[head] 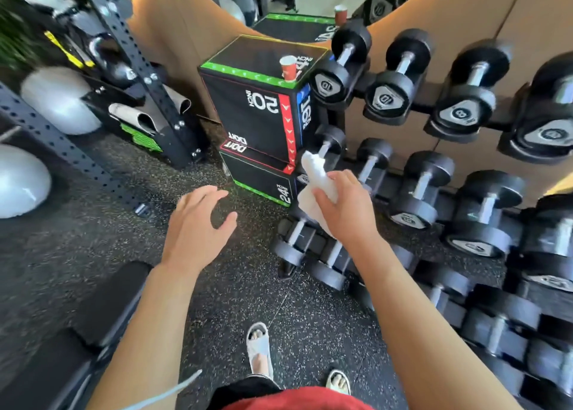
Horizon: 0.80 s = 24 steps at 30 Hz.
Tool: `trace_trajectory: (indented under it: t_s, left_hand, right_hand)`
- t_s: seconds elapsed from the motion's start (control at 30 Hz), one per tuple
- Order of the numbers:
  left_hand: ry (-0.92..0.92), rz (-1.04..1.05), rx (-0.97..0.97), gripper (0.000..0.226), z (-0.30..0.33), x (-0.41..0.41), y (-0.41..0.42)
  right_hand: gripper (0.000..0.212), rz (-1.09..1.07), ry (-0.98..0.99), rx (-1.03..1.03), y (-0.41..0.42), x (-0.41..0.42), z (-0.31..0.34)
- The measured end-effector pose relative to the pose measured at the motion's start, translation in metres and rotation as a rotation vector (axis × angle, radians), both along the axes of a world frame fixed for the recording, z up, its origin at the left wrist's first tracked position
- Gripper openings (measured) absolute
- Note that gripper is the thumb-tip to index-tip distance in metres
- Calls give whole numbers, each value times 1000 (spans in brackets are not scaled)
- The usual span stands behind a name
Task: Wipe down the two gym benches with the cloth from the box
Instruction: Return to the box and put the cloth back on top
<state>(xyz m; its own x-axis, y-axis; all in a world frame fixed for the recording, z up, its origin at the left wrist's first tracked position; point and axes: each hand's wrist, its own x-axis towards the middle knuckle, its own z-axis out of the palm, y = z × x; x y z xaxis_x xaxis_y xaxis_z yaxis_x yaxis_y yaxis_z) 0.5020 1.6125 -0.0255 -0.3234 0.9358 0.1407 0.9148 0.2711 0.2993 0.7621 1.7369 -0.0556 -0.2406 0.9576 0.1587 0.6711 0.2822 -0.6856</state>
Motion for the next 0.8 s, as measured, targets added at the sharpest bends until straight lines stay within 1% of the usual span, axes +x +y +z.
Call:
trace_trajectory:
  t_s: [0.2,0.37,0.5,0.63,0.8]
  left_hand:
    - [-30,-4,9,47,-4,-30,35]
    - [-69,-23,44,46,-15,-80,79]
    - [-93,-38,55,47,-27,-144,119]
    - [-124,-69,78,46,-34,-218,157]
    - [-137,-118,88,45,-30,-316,207]
  right_hand:
    - [37,22,17,-17,32,-31,-9]
    - [35,-2,-7,-1,69,-75,-17]
    - [28,-24,-15,21,104,-134,-23]
    - [29,-35,-43,31,141,-204,-25]
    - [28,-68,-29,63,187,-297,-21]
